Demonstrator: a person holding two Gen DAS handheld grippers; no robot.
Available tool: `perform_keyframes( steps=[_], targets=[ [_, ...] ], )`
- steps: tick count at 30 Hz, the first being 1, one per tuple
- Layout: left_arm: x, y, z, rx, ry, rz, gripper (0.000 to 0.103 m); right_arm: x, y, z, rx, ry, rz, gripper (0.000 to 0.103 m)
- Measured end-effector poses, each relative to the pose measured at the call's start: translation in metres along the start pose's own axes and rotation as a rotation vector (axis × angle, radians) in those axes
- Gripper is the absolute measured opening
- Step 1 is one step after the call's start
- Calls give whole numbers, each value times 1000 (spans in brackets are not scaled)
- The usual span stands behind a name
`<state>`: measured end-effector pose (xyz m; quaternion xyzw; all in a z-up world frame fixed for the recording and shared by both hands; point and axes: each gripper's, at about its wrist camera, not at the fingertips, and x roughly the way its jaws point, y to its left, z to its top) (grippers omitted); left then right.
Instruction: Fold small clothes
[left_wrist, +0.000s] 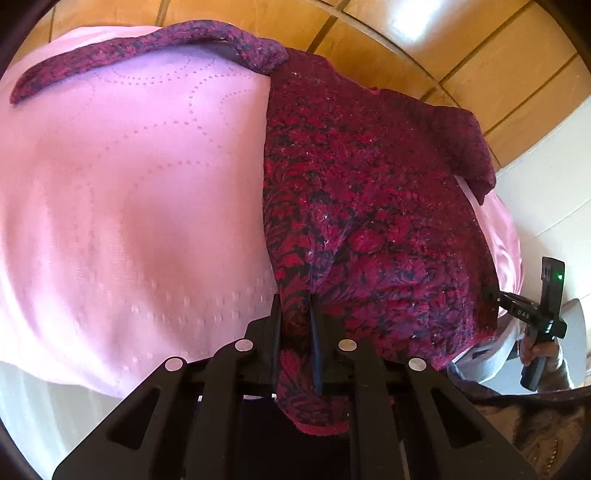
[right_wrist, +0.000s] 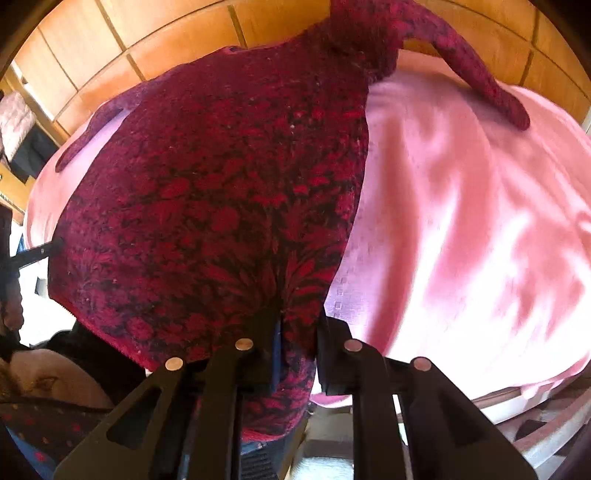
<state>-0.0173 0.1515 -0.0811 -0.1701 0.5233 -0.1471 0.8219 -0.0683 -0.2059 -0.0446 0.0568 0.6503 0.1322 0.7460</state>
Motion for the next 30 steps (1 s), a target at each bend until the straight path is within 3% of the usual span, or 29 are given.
perform_keyframes(
  steps=[2,4,5,6,8,9,14,16,18,21,26,27,28,29,30],
  targets=[
    [-9,-6,8,22,-33,34,16,-4,-6,4,33,-14,21,26],
    [-17,-12,18,48,-80,49,17,-11,-20,10,94,-47,44,44],
    [-21,-16,25,58,-104,55,20,-16,-29,12,127,-69,57,44],
    [-25,-20,33,62,-138,62,26,-21,-38,17,171,-100,75,47],
    [-30,-29,47,75,-205,50,47,-32,-64,30,293,-186,118,52],
    [-28,-37,57,87,-236,46,48,-35,-74,35,332,-214,135,52],
    [4,-67,87,143,-242,31,48,-40,-156,71,668,-430,300,53],
    [22,-78,96,147,-223,20,48,-27,-190,78,848,-517,410,63],
    [40,-84,103,140,-192,11,48,-4,-219,87,1006,-560,517,67],
    [64,-92,108,153,-143,17,48,22,-238,105,1114,-583,564,73],
    [87,-89,108,165,-88,45,48,45,-260,144,1170,-574,539,71],
    [90,-86,108,161,-82,46,48,47,-260,157,1148,-554,519,60],
    [92,-83,107,159,-80,44,48,44,-262,164,1116,-537,488,41],
    [92,-82,106,159,-80,41,48,36,-263,175,1067,-523,419,32],
    [92,-81,106,156,-81,37,48,29,-269,181,1024,-518,358,17]
  ],
)
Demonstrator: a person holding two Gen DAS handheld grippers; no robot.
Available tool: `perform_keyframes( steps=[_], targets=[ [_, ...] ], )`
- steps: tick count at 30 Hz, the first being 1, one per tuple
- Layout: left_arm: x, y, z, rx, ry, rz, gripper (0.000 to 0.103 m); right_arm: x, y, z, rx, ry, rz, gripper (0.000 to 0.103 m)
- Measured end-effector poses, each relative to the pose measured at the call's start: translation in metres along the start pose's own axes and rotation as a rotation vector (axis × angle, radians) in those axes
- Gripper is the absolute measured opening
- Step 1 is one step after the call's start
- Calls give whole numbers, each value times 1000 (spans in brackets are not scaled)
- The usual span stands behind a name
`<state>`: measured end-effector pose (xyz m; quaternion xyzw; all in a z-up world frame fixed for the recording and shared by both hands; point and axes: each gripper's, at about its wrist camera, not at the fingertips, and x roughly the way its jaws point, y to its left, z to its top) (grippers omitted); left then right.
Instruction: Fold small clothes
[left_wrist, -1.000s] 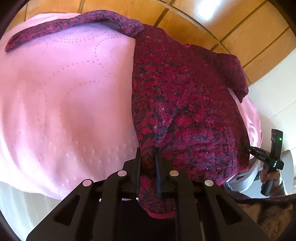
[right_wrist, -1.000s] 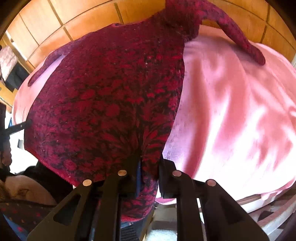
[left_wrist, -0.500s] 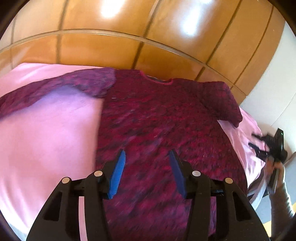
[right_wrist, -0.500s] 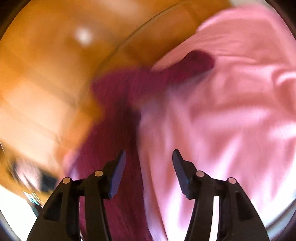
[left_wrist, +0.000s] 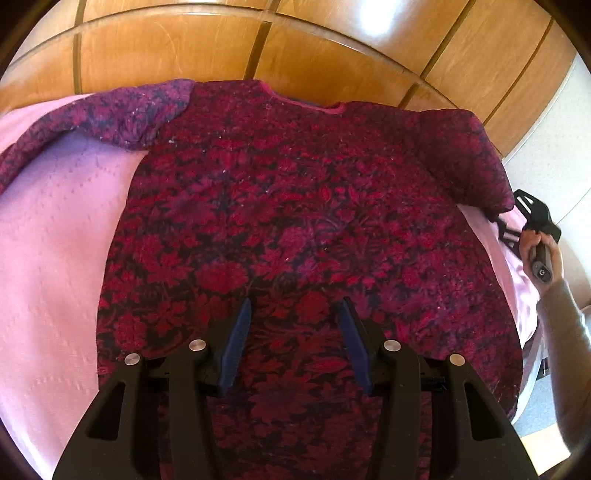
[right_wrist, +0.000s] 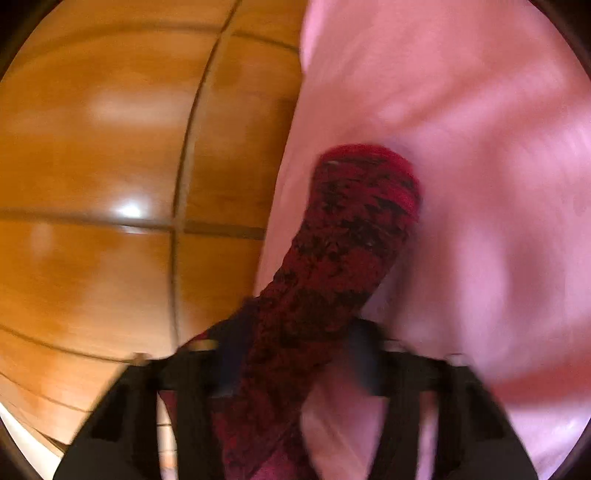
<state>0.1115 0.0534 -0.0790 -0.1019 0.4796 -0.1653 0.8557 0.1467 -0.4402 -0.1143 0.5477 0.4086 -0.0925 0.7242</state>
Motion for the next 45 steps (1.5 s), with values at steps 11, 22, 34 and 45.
perform_keyframes(
  steps=[11,22,34,45],
  targets=[
    [4,9,1,-57,3,-41,48,-33,51,71,-456,-256,-630,10],
    [-28,47,0,-171,-48,8,48,-54,48,33,-476,-240,-608,10],
    [-39,36,12,-167,-119,-27,60,17,200,-135,-900,-22,-299,11],
    [-41,49,41,-231,-148,-107,60,125,245,-345,-1232,303,-211,56]
  ],
)
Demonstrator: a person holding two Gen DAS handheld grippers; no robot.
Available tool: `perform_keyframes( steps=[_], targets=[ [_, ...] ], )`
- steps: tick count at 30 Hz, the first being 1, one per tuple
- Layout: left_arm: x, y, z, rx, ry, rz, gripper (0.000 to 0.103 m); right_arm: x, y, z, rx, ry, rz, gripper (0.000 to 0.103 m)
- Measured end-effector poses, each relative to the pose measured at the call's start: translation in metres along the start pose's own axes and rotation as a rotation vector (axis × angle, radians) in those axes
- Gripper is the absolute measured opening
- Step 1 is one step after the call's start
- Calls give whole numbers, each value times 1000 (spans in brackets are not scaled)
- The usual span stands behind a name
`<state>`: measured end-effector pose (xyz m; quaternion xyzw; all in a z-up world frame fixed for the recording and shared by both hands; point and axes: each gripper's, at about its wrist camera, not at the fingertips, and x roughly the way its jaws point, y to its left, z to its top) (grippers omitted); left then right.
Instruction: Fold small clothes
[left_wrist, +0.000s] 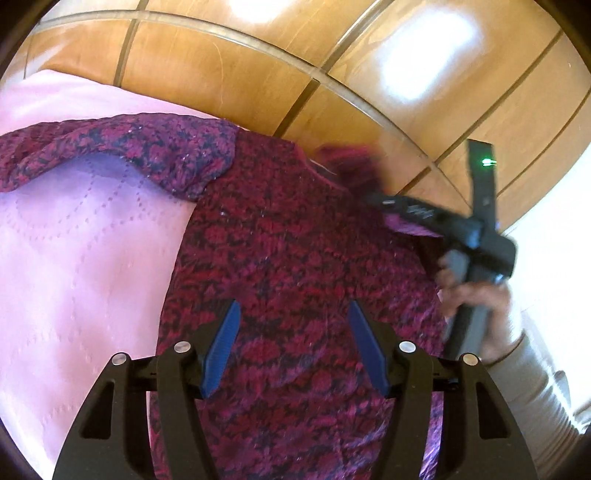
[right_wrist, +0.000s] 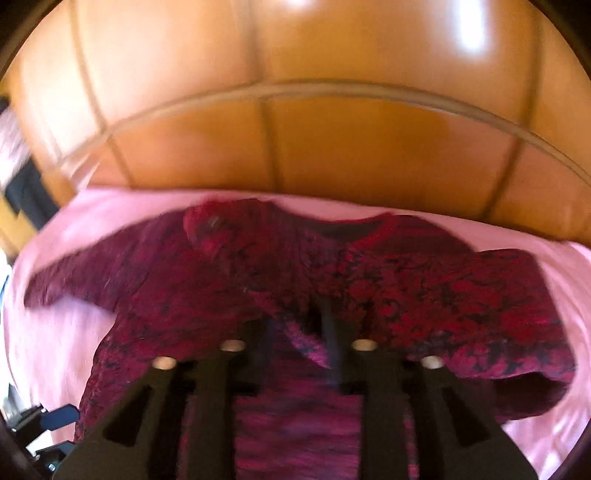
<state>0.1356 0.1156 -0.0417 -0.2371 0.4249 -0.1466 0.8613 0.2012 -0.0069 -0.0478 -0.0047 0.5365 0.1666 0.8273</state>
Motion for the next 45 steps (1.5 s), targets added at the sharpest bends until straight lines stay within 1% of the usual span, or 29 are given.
perform_keyframes(
  steps=[1,2,3,4,8,10,12,14,17,18,19,22,25,26,27,28,29,30,31,33,34,36,38,39,40,42,44,45],
  targets=[
    [1,0,3,-5,0,-6,60,0,8,-1,-12,-7,3,67],
    [3,0,6,-10,1,-11,60,-3,11,-3,-19,-11,12,68],
    [4,0,9,-13,2,-17,60,-6,13,-5,-19,-13,23,73],
    [6,0,12,-17,4,-25,60,-13,9,-9,-9,-17,41,79],
    [22,-3,27,-30,19,-39,60,-53,-11,-27,66,-72,105,84],
    [33,-7,37,-34,33,-50,60,-79,-33,-41,128,-109,121,87],
    [46,-12,47,-38,47,-59,60,-98,-57,-57,195,-124,114,88],
    [60,-17,58,-38,50,-38,60,-112,-90,-81,282,-129,71,88],
    [87,-23,78,-56,57,-2,60,-120,-134,-111,413,-114,17,87],
    [93,-23,83,-64,60,6,61,-119,-142,-117,439,-107,4,85],
    [101,-23,89,-75,64,14,60,-117,-154,-124,474,-93,-16,79],
    [123,-23,103,-106,80,39,60,-107,-169,-129,515,-79,-40,71],
    [142,-21,114,-130,108,43,60,-93,-173,-120,532,-85,-50,66],
    [147,-21,116,-132,119,40,48,-92,-176,-117,536,-88,-59,65],
    [153,-22,119,-123,130,45,33,-88,-177,-113,542,-88,-66,61],
    [156,-24,121,-105,128,68,24,-82,-178,-109,549,-87,-66,54],
    [156,-25,124,-85,121,71,12,-78,-178,-105,548,-87,-71,50],
    [153,-25,126,-82,113,68,9,-76,-178,-103,543,-88,-84,46],
    [147,-24,128,-79,90,67,9,-76,-177,-101,535,-94,-94,38],
    [129,-19,133,-66,32,72,7,-72,-175,-102,516,-105,-94,25],
    [120,-16,134,-65,7,75,7,-71,-173,-102,496,-106,-92,24],
    [101,-2,131,-68,-34,115,7,-65,-168,-105,455,-91,-95,22],
    [98,10,126,-49,-26,170,7,-60,-161,-107,410,-74,-109,22],
    [103,18,122,-52,0,200,0,-59,-159,-107,399,-71,-116,22],
    [106,23,120,-52,18,222,0,-59,-157,-106,387,-67,-125,22],
    [112,26,115,-39,33,243,0,-59,-155,-104,373,-52,-121,23],
    [110,23,113,-19,20,250,0,-65,-153,-104,334,-4,-96,35],
    [108,20,113,-4,12,251,0,-70,-148,-105,298,18,-72,52]
  ],
)
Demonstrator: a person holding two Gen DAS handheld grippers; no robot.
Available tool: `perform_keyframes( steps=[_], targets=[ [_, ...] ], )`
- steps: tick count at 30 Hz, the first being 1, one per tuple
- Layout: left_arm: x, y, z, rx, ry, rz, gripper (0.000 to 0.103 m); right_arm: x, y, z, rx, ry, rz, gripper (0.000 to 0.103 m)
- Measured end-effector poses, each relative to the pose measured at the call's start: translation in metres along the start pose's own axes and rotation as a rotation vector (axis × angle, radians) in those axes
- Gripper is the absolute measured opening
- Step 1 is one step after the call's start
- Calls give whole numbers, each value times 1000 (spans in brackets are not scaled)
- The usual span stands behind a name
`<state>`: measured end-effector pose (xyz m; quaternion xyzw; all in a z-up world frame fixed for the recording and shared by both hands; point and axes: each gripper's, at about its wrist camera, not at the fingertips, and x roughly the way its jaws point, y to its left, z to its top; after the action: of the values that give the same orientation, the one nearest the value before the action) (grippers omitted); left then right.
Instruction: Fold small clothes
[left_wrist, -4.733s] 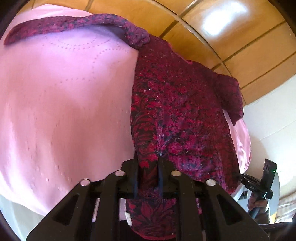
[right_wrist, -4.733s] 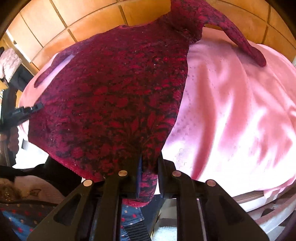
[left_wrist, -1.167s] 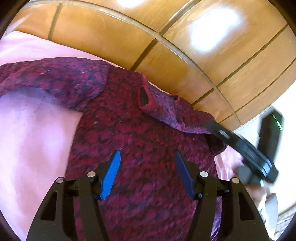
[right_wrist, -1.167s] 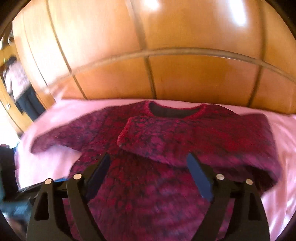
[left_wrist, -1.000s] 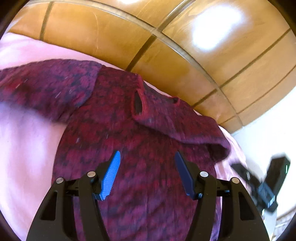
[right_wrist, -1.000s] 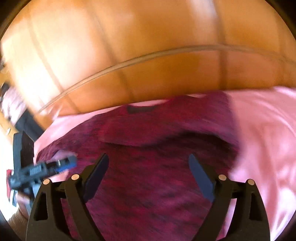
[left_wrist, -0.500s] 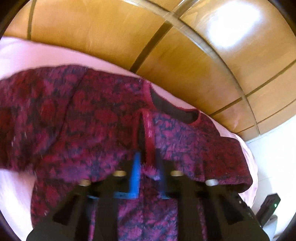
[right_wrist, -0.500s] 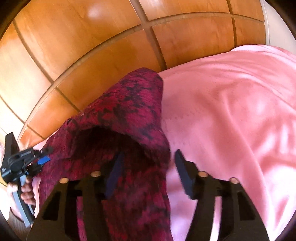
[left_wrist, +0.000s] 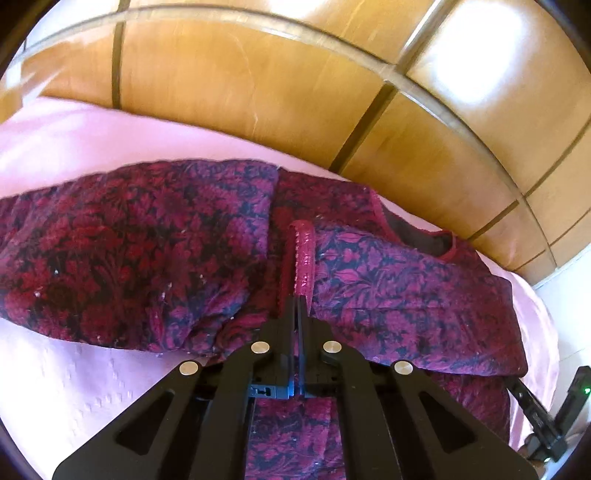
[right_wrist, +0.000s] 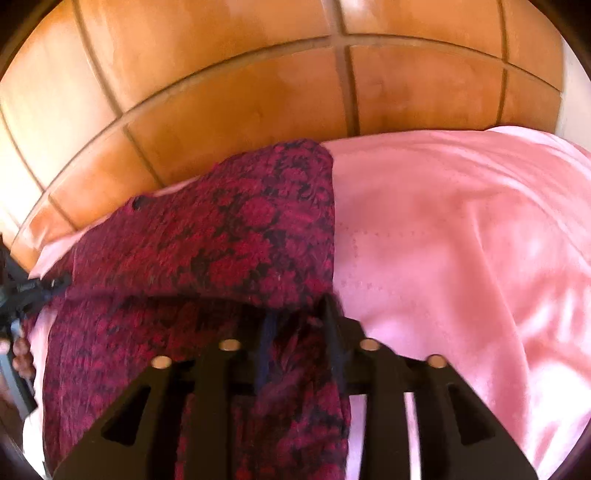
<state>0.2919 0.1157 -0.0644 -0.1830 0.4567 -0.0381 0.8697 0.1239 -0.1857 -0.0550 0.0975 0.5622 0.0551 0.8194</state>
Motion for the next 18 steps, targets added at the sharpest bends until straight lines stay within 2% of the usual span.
perform_keyframes(
  steps=[1,3,5,9,11,14,15,16,18],
  targets=[
    [-2,-2,0,12,-8,3,0,-7,3,-1,-31,2,6,58],
    [-5,-12,0,39,-29,8,0,-23,11,-2,-77,-15,22,58],
    [-10,-15,1,50,-47,12,0,-39,17,5,-62,-53,80,58],
    [-21,-13,7,54,-84,19,0,-27,36,31,-60,-105,77,58],
    [-20,-9,9,44,-75,26,0,-1,43,40,-67,-79,50,56],
    [-5,-9,7,54,-48,66,0,43,49,32,-111,-13,-104,55],
    [4,-7,4,54,-24,84,0,48,48,27,-112,-21,-110,56],
    [12,-4,1,47,-2,93,0,48,49,20,-137,-75,-123,56],
    [26,6,-4,37,9,167,0,47,51,11,-139,-112,-159,57]
  ],
)
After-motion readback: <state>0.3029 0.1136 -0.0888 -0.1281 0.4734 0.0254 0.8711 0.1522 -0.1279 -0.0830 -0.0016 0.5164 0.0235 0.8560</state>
